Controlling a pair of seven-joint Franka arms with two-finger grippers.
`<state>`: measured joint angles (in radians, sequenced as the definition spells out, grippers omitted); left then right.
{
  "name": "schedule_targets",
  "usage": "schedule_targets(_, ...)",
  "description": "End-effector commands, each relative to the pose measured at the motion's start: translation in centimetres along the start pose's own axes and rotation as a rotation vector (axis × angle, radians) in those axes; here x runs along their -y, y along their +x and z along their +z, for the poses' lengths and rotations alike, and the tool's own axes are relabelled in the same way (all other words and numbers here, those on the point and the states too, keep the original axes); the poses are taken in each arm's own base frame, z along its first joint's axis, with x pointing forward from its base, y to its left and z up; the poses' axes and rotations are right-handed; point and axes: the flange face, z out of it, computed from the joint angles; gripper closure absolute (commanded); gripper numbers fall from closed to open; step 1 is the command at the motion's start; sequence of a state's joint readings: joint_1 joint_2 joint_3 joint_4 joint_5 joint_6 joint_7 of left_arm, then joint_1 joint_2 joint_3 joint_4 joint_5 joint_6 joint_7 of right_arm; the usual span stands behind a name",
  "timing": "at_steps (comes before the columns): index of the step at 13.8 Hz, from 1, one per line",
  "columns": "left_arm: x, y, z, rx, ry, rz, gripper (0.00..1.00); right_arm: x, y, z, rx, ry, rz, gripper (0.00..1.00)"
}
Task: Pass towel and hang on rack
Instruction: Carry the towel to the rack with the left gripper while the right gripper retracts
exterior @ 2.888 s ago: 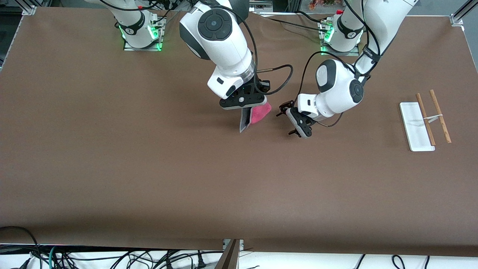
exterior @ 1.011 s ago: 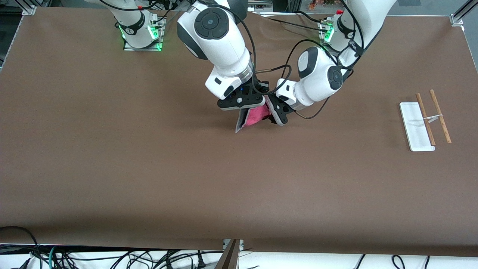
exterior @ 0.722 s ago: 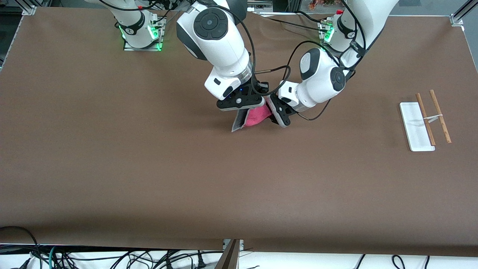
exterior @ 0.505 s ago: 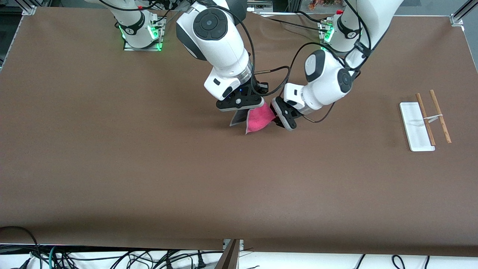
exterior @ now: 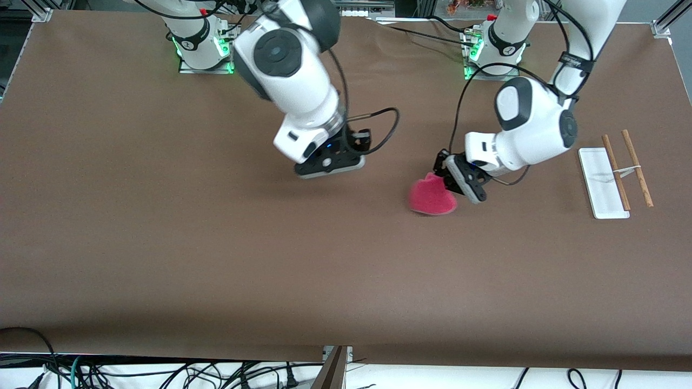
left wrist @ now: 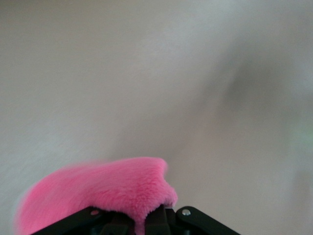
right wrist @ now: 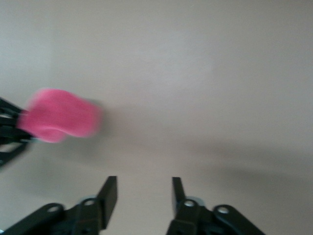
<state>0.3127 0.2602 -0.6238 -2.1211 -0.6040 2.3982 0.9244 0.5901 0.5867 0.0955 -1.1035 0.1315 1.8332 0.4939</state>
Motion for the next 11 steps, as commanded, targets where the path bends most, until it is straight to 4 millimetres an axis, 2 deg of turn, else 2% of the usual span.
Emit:
schedule_targets(1, 2.8, -2.3, -3.9, 0.043, 0.031, 0.0, 1.0, -7.8, 2.6, -2.2, 0.065, -0.041, -0.017, 0.0)
schedule_targets(2, 4.7, -3.9, -5.1, 0.076, 0.035, -0.02, 1.0, -12.7, 3.9, -2.7, 0.092, -0.079, 0.051, 0.0)
schedule_targets(4, 9.5, -8.0, -8.3, 0.114, 0.081, -0.072, 1.0, -19.4, 5.1, -5.7, 0.079, -0.141, 0.123, 0.0)
schedule_targets(5, 11.8, -9.3, -10.5, 0.138, 0.103, -0.06, 1.0, -21.9, 5.4, -6.5, 0.077, -0.186, 0.13, 0.0)
schedule_targets(7, 15.2, -12.2, -12.8, 0.164, 0.027, -0.111, 1.0, -26.4, 5.6, -8.3, 0.084, -0.265, 0.095, 0.0)
schedule_targets(8, 16.5, -13.3, -14.2, 0.184, 0.001, -0.125, 1.0, -28.3, 5.6, -9.0, 0.098, -0.284, 0.058, 0.0)
schedule_targets(9, 18.1, -14.5, -15.9, 0.225, 0.013, -0.101, 1.0, -30.5, 5.3, -11.3, 0.081, -0.291, 0.035, 0.0)
schedule_targets(11, 20.9, -16.8, -19.0, 0.276, 0.018, -0.048, 1.0, -34.2, 4.8, -12.6, 0.085, -0.29, 0.069, 0.0)
